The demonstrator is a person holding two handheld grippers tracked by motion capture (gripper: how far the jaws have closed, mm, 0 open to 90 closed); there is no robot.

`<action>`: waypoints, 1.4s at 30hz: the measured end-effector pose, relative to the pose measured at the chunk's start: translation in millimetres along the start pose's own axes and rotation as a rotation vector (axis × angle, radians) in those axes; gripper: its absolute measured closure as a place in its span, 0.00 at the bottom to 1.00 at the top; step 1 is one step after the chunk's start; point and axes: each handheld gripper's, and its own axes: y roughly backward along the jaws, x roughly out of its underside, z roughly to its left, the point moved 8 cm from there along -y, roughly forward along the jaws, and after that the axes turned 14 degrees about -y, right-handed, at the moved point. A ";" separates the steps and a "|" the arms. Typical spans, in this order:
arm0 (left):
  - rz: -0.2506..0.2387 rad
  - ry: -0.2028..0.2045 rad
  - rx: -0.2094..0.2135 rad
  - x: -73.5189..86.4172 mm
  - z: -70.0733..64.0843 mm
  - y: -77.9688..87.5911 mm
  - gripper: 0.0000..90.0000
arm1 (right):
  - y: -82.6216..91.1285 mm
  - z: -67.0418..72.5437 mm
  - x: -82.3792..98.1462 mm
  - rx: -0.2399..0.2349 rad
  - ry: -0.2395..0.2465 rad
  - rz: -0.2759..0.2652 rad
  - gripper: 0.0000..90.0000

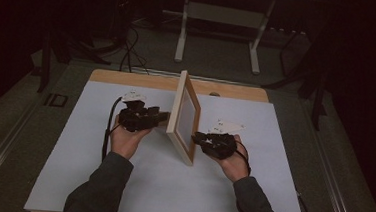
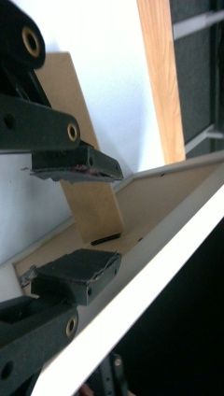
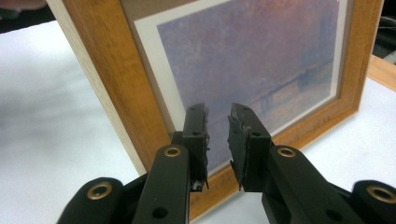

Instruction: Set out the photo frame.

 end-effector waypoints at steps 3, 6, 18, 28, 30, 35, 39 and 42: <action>-0.029 0.033 -0.016 -4.7 0.7 6.7 0.57 | 1.6 -3.4 2.4 0.006 -0.011 0.002 0.84; -0.039 0.043 -0.021 -7.3 -0.1 10.8 0.54 | 2.9 -5.9 4.2 0.009 -0.011 0.005 0.83; -0.059 0.032 -0.001 -17.6 -15.2 19.7 0.43 | 10.7 -14.6 2.8 0.022 -0.027 -0.003 0.81; -0.028 0.004 0.001 -23.4 -37.8 12.1 0.35 | 10.1 -15.7 2.8 0.026 -0.039 -0.010 0.80; -0.016 -0.003 0.010 -22.6 -42.7 9.3 0.35 | 10.2 -15.7 3.0 0.026 -0.041 -0.010 0.80; 0.017 -0.027 0.026 -18.1 -54.1 1.3 0.34 | 10.8 -15.5 2.3 0.028 -0.041 -0.013 0.80; 0.040 -0.046 0.014 -14.0 -60.2 -4.0 0.36 | 11.8 -16.4 2.6 0.029 -0.042 -0.014 0.80; 0.057 -0.053 0.004 -11.4 -61.6 -5.7 0.39 | 12.0 -16.8 3.0 0.029 -0.044 -0.015 0.79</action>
